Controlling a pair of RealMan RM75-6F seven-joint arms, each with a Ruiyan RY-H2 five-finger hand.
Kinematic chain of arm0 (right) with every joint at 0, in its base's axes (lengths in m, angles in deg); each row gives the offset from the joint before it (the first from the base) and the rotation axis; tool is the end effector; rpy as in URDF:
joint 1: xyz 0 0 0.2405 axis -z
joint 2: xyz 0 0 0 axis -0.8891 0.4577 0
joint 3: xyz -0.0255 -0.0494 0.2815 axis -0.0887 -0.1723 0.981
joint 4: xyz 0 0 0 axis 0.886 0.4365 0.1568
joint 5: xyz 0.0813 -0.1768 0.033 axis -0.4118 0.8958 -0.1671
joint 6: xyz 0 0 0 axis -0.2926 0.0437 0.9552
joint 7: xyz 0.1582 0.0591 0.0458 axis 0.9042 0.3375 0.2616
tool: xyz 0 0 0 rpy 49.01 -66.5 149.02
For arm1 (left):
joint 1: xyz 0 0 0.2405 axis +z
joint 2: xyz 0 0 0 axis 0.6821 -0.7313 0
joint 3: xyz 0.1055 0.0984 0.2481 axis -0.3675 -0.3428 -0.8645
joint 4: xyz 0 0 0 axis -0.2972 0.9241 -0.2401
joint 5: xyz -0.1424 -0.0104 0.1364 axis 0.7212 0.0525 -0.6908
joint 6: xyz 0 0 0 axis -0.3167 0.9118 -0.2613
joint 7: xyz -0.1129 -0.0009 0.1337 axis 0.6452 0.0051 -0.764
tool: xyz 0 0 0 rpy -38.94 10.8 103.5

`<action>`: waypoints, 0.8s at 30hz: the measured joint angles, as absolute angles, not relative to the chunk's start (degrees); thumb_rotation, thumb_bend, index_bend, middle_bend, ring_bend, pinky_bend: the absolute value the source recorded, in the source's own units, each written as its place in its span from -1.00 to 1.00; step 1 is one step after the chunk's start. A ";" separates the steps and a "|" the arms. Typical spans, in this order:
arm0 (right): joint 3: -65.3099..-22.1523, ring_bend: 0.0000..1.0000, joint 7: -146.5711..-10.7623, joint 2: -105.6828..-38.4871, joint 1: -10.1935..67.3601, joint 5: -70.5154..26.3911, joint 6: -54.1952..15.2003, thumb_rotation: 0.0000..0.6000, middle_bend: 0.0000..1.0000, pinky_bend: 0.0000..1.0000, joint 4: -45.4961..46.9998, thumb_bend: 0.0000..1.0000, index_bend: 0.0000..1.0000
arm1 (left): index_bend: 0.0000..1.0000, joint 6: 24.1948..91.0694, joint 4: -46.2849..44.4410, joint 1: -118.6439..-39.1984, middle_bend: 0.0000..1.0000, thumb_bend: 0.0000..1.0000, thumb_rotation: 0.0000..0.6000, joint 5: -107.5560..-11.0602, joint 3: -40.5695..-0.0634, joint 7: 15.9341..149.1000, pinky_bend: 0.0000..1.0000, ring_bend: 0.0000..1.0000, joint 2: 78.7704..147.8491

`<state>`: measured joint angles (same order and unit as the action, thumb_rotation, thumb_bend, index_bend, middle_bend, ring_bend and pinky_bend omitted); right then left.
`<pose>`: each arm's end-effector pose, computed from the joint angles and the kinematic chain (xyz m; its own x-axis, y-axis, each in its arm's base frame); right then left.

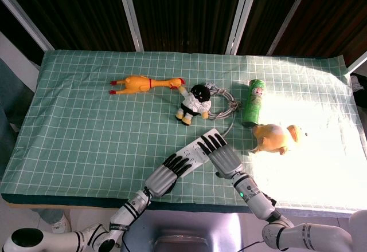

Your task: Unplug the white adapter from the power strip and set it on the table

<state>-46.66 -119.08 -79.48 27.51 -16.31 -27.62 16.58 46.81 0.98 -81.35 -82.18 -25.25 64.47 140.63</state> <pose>-0.1753 -0.3337 -0.0395 0.6560 -0.2088 0.7253 -0.7154 -0.4782 0.5094 -0.1235 0.2960 -0.1538 0.5258 0.2951 0.7978 0.7253 -0.6456 -0.2393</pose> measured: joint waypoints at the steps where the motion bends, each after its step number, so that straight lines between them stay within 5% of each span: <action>1: -46.65 -1.00 -119.30 -79.74 27.41 -16.34 -27.32 1.00 -1.00 -0.83 16.46 -0.56 -1.00 | -1.00 46.87 1.13 -81.37 -1.00 0.62 1.00 -82.26 -25.41 64.33 -0.89 -1.00 140.70; 24: -47.49 -0.92 -126.18 -86.17 23.92 -17.10 -24.07 1.00 -0.63 -0.55 9.32 -0.50 -0.54 | -1.00 46.97 0.07 -81.62 -1.00 0.61 1.00 -82.53 -27.47 62.32 -0.89 -1.00 140.12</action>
